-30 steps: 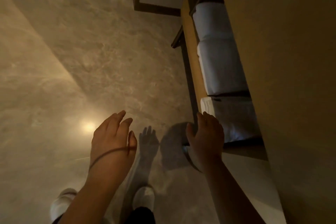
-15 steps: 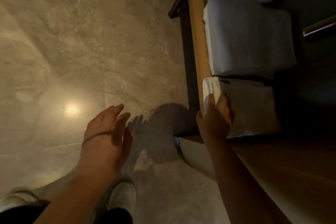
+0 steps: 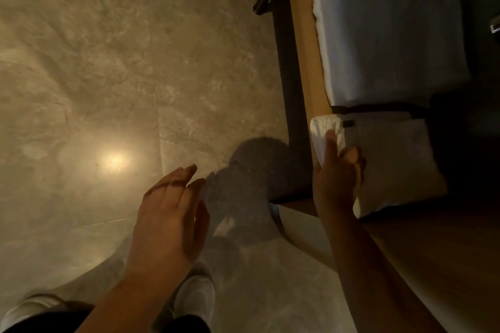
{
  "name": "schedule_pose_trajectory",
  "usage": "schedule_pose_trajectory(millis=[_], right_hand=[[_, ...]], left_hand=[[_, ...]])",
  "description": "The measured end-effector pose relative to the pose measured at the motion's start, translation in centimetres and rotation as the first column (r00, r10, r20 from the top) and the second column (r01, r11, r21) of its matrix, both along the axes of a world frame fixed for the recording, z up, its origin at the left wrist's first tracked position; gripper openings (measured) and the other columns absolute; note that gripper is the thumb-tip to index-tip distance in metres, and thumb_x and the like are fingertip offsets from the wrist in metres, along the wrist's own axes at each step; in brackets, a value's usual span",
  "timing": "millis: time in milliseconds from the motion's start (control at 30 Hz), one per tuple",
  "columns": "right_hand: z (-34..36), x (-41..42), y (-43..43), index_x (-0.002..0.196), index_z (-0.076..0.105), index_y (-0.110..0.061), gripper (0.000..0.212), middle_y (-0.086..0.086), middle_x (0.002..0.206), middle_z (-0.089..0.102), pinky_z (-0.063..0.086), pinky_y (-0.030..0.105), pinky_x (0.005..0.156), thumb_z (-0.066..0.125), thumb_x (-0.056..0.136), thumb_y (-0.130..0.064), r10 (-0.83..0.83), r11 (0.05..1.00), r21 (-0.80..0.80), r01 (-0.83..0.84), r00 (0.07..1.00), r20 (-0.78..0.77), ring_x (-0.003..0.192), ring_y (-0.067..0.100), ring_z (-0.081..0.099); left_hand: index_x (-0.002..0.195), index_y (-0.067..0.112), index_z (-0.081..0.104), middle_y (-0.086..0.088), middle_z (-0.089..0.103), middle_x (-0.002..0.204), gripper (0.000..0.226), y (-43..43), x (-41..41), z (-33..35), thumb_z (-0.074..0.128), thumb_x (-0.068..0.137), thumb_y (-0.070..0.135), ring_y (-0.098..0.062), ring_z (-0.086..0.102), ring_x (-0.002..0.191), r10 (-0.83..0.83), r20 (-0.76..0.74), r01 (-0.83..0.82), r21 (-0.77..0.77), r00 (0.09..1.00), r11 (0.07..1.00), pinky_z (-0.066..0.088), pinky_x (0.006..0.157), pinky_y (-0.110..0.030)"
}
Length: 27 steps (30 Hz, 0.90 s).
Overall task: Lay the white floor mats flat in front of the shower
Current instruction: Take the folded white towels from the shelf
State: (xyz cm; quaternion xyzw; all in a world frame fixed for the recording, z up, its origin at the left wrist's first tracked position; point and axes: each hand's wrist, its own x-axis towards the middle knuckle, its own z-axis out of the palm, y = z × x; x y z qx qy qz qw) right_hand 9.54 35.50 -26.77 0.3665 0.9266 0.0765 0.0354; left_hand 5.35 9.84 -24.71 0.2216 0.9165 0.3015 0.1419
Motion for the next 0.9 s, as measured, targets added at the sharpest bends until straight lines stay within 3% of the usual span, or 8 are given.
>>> schedule_pose_trajectory(millis=[200,300,400,500,633,733,800,900], right_hand=[[1.2,0.4,-1.1,0.137,0.035,-0.017,0.064,0.032,0.124,0.047,0.049,0.046,0.08,0.064,0.081,-0.01,-0.024,0.996,-0.078,0.031,0.996,0.091,0.107,0.043,0.052],[2.4,0.0,-2.7,0.136,0.036,-0.015,0.066,0.03,0.12,0.05,0.05,0.046,0.078,0.066,0.077,-0.01,-0.002,0.991,-0.132,0.015,0.995,0.095,0.104,0.041,0.053],[4.4,-1.3,-5.8,0.133,0.042,-0.015,0.065,0.028,0.113,0.053,0.048,0.042,0.073,0.069,0.074,-0.011,0.035,0.976,-0.218,-0.022,0.998,0.055,0.094,0.039,0.055],[7.4,-3.5,-8.4,0.136,0.037,-0.019,0.062,0.024,0.118,0.049,0.044,0.036,0.076,0.063,0.08,-0.018,0.023,0.946,-0.323,-0.012,0.999,0.03,0.098,0.035,0.052],[12.4,-6.4,-10.9,0.131,0.042,-0.021,0.052,0.016,0.119,0.052,0.041,0.027,0.079,0.06,0.083,-0.022,0.08,0.904,-0.415,-0.099,0.995,-0.062,0.102,0.026,0.051],[16.7,-7.9,-11.6,0.126,0.045,-0.024,0.045,0.011,0.12,0.051,0.038,0.022,0.075,0.06,0.084,-0.025,0.125,0.863,-0.478,-0.163,0.986,-0.109,0.097,0.019,0.052],[19.5,-8.4,-12.1,0.124,0.042,-0.029,0.046,0.008,0.12,0.049,0.043,0.024,0.072,0.058,0.083,-0.04,0.11,0.786,-0.593,-0.175,0.983,-0.144,0.091,0.013,0.049],[23.3,-9.3,-14.1,0.12,0.042,-0.031,0.078,0.007,0.116,0.051,0.054,0.034,0.073,0.04,0.062,-0.083,0.059,0.598,-0.763,-0.245,0.963,-0.264,0.095,0.018,0.055]], left_hand=[[0.107,0.003,0.063,-0.017,0.061,0.119,0.044,-0.7,-0.4,1.4,0.036,0.081,0.026,-0.033,0.056,0.108,0.003,-0.002,-0.004,-0.022,1.0,1.0,0.036,0.091,-0.039],[0.105,0.002,0.064,-0.018,0.063,0.115,0.043,-1.4,-0.7,2.6,0.037,0.08,0.024,-0.032,0.056,0.108,0.03,-0.017,-0.03,-0.014,0.999,0.999,0.039,0.093,-0.037],[0.102,0.001,0.066,-0.017,0.065,0.111,0.042,-2.0,-1.3,4.7,0.038,0.08,0.023,-0.027,0.053,0.108,0.079,-0.022,-0.079,0.015,0.997,0.997,0.035,0.093,-0.034],[0.1,0.002,0.067,-0.016,0.065,0.112,0.042,-2.7,-2.2,7.3,0.037,0.079,0.023,-0.033,0.06,0.104,0.11,-0.002,-0.11,-0.005,0.994,0.994,0.039,0.094,-0.033],[0.103,0.004,0.065,-0.017,0.063,0.115,0.042,-4.5,-3.2,10.9,0.037,0.079,0.022,-0.032,0.056,0.106,0.177,-0.026,-0.177,0.009,0.984,0.984,0.031,0.094,-0.03],[0.101,0.002,0.064,-0.02,0.062,0.114,0.04,-5.9,-4.2,14.1,0.037,0.078,0.021,-0.03,0.053,0.106,0.212,-0.08,-0.21,0.036,0.974,0.977,0.039,0.092,-0.035],[0.098,0.0,0.065,-0.022,0.063,0.111,0.041,-6.7,-4.9,16.5,0.037,0.077,0.02,-0.037,0.059,0.101,0.231,-0.122,-0.229,0.031,0.965,0.973,0.046,0.087,-0.043],[0.097,-0.002,0.066,-0.023,0.064,0.109,0.043,-8.1,-5.7,20.1,0.036,0.077,0.022,-0.042,0.062,0.096,0.301,-0.145,-0.301,0.019,0.943,0.953,0.049,0.082,-0.055]])
